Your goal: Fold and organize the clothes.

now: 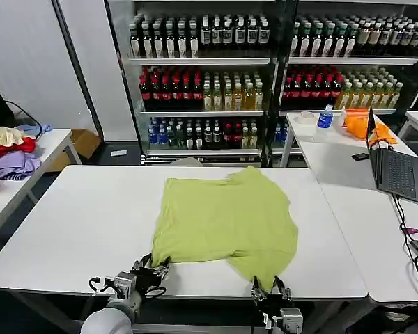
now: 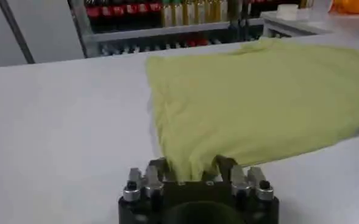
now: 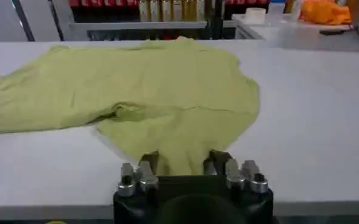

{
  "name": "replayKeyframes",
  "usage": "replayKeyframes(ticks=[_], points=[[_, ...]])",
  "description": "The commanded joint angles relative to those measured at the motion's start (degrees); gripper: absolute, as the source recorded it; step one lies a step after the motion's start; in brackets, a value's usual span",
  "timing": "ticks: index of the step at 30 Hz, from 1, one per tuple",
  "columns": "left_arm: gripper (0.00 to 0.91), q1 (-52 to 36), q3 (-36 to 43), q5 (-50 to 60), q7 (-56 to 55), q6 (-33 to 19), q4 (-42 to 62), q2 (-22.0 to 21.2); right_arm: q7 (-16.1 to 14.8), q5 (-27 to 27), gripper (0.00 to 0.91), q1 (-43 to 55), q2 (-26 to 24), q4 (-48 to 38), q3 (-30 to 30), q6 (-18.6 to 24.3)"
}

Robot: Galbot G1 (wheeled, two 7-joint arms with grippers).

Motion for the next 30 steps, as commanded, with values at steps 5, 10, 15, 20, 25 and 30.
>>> replayKeyframes(ticks=[5, 10, 15, 20, 25, 30], points=[[0.02, 1.66, -1.69, -2.87, -0.04, 0.11, -2.43, 0.32, -0.99, 0.46, 0.0, -1.39, -0.91, 3.04, 0.41, 0.34], [0.02, 3.72, -3.93, -2.81, -0.02, -0.27, -6.67, 0.8, -1.49, 0.13, 0.0, -3.34, -2.26, 7.24, 1.77, 0.83], [0.02, 6.36, -5.55, -2.92, 0.26, -0.49, -11.06, 1.57, -2.31, 0.26, 0.0, -5.34, -3.98, 11.19, 3.85, 1.5], [0.02, 8.46, -6.75, -2.87, 0.45, -0.56, -14.25, 2.23, -2.82, 0.29, 0.0, -6.57, -5.24, 14.45, 5.58, 1.68], [0.02, 9.1, -7.59, -2.91, 0.88, -0.69, -15.61, 3.72, -3.65, 0.27, 0.0, -6.4, -6.34, 16.64, 6.79, 2.37], [0.02, 5.31, -7.26, -2.95, 1.59, -0.81, -13.27, 5.3, -4.19, 0.97, 0.0, -1.27, -8.01, 13.59, 7.46, 2.48]])
